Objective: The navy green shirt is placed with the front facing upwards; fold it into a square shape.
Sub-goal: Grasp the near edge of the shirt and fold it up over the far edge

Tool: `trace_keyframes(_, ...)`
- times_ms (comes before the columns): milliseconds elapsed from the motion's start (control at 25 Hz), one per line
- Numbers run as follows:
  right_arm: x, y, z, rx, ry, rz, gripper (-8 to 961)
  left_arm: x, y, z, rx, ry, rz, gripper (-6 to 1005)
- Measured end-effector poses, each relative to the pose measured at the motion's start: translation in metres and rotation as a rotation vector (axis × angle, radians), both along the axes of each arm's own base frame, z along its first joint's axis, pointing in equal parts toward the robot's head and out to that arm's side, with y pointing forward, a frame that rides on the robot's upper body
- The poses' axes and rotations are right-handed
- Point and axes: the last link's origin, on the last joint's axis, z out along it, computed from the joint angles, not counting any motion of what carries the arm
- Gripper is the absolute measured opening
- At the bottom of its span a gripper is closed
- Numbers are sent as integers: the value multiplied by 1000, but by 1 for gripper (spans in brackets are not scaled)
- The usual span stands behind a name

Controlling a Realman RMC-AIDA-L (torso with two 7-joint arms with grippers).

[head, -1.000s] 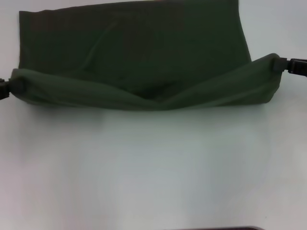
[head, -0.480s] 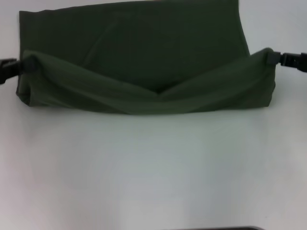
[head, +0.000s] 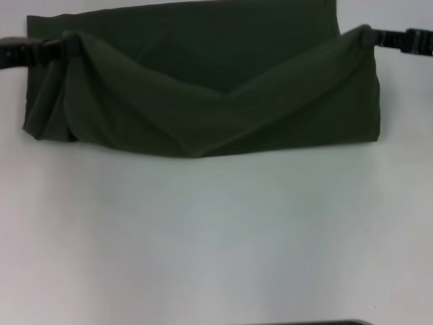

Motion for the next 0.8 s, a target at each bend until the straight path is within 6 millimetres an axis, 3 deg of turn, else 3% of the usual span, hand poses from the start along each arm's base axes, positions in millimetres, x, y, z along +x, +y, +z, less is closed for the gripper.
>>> trace_keyframes(440,-10,44,-2,107,-55,-101,36,28,53,-16,133,65,53,24)
trace_keyframes(800,-16,77,-26,175,-163,-172,36,33,73,-33,254,112,130,24)
